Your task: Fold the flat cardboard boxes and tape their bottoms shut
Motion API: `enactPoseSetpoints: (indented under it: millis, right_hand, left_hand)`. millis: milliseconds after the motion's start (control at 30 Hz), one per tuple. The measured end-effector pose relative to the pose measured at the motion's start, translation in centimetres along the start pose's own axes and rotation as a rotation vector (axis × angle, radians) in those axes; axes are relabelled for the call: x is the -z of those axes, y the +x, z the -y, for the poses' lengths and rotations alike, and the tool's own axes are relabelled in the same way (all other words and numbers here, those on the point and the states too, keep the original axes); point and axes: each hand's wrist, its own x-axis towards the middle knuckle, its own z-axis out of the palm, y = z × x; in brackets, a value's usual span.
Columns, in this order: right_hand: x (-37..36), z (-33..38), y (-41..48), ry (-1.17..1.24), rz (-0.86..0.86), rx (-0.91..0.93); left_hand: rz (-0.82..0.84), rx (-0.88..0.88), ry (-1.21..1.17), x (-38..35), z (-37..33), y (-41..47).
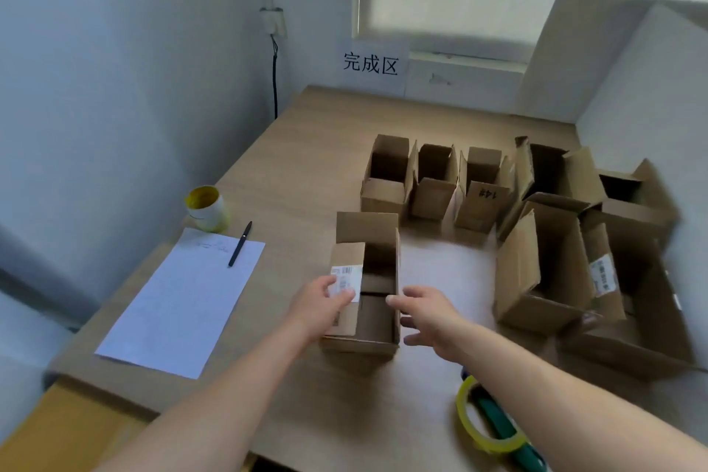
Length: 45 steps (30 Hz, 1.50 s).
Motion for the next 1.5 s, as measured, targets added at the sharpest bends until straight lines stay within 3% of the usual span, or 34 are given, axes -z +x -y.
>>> enactPoseSetpoints:
  millis: [100,200,300,467,667,900,1133,1500]
  right_hand:
    - [-0.9,-1.8,0.7,-0.102,-0.071,0.031]
    - [-0.8,-1.9,1.1,-0.125,-0.094,0.036]
    - [-0.2,-1.6,1.3,-0.148,-0.113,0.051]
    - [1.4,-1.2,1.3,-0.204,-0.215,0.112]
    - [4.7,-0.4,0.6,-0.455,-0.335,0.175]
    - [9.2,0.3,1.1,-0.538,-0.460,0.135]
    - [11.9,0.6,1.2,-0.562,-0.423,0.152]
    - [14.6,0.8,1.8,-0.673,-0.509,0.133]
  left_hand:
    - [-0.199,-0.118,0.464,-1.4,1.0,-0.3]
    - [-0.082,0.020,0.567,-1.9,1.3,-0.1]
    - [-0.061,0.053,0.608,-1.9,0.9,0.5]
    - [-0.052,-0.009,0.383,-2.0,-0.1,2.1]
    - [-0.011,-0.008,0.117,-4.3,-2.7,3.5]
    - [0.011,-0.063,0.111,-9.2,-6.5,4.9]
    - [0.072,-0.051,0.114,-12.6,-8.7,6.1]
    - [0.201,-0.024,-0.024,-15.3,-9.8,7.4]
